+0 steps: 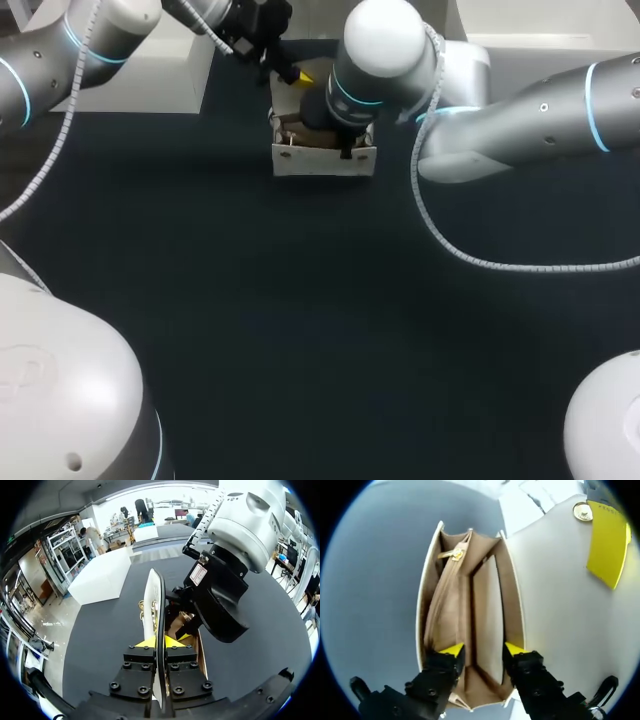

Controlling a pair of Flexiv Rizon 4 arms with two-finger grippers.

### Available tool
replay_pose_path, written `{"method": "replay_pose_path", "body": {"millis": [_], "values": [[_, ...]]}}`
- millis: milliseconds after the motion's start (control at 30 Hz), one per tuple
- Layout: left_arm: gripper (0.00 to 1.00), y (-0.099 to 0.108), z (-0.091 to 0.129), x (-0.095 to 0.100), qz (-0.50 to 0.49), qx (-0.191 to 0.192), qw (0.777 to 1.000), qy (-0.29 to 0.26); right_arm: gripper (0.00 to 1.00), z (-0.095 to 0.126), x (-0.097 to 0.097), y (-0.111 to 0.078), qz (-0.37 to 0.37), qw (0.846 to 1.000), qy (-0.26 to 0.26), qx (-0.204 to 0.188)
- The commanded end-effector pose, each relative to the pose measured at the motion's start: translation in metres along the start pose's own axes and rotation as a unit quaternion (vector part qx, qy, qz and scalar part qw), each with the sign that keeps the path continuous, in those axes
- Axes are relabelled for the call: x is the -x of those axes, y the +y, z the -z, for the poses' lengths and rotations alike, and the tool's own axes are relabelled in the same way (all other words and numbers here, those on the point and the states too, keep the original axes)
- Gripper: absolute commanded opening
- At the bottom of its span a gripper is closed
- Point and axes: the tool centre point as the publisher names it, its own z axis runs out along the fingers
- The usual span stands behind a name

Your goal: Pick up the bag, open it, inspect its contents, close it, and place it on the opposite side

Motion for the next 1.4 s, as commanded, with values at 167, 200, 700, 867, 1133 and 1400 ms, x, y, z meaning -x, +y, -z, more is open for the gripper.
{"method": "replay_pose_path", "body": {"millis": [167, 200, 700, 867, 1133, 1400], "values": [[0.0, 0.001, -0.005, -0.006, 0.01, 0.009, 1.0, -0.001, 0.31, 0.037, 0.007, 0.004, 0.0, 0.998, -0.056, -0.004], [0.0, 0.003, -0.008, -0.006, 0.013, 0.01, 1.0, 0.001, 0.29, 0.041, 0.008, 0.004, 0.0, 0.998, -0.061, -0.003], [0.0, 0.04, -0.038, 0.017, 0.026, 0.032, 0.998, -0.037, 0.0, 0.06, -0.002, 0.009, 0.004, 0.996, -0.087, -0.01], [0.0, 0.055, -0.043, 0.025, 0.005, 0.031, 0.996, -0.08, 0.0, 0.056, -0.017, 0.007, -0.004, 0.997, -0.078, -0.013], [0.0, 0.072, -0.057, 0.033, -0.025, 0.036, 0.992, -0.116, 0.0, 0.052, -0.038, 0.006, -0.023, 0.998, -0.064, -0.01], [0.0, 0.077, -0.063, 0.035, -0.036, 0.039, 0.991, -0.119, 0.0, 0.044, -0.048, 0.007, -0.03, 0.998, -0.044, -0.021]]}}
